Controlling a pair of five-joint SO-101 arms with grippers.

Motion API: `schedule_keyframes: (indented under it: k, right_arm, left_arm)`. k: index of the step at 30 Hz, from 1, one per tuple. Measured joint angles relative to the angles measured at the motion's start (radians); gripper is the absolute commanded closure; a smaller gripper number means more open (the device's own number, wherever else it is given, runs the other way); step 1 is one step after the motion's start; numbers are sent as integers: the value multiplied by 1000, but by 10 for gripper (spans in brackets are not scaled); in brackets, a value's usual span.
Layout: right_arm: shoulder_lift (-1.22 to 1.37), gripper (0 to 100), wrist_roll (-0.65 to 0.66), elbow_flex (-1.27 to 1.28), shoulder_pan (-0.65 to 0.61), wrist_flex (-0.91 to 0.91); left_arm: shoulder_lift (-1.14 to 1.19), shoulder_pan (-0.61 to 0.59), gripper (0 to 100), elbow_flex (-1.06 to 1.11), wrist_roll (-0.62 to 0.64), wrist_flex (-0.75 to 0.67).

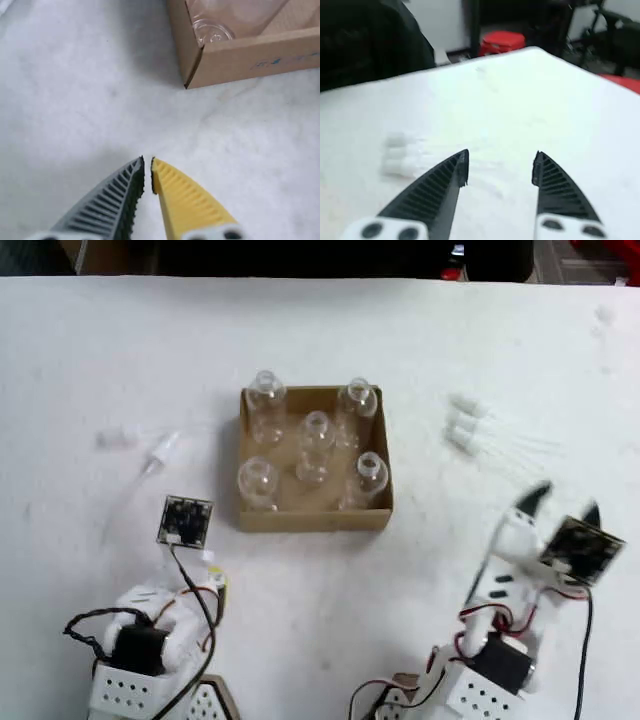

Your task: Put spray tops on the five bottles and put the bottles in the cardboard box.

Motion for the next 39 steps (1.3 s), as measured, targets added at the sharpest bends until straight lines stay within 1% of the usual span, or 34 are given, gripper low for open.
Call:
schedule_keyframes:
  k: [3,5,6,12,15,20,23,28,39]
  right_arm:
    - [0,813,0,0,81,166]
    - [0,812,0,8,97,255]
    - [-2,812,0,21,97,275]
    - [0,811,0,72,91,267]
    - [2,813,0,95,25,262]
    - [0,814,0,110,-176,282]
    - [0,814,0,110,-241,302]
    - [0,814,0,110,-288,302]
    - [0,814,0,110,-288,315]
  left_arm:
    - [0,0,969,0,0,0]
    - [0,0,969,0,0,0]
    - [0,0,969,0,0,0]
    - [0,0,969,0,0,0]
    - [0,0,969,0,0,0]
    - [0,0,969,0,0,0]
    - [0,0,969,0,0,0]
    - [0,0,969,0,0,0]
    - [0,0,969,0,0,0]
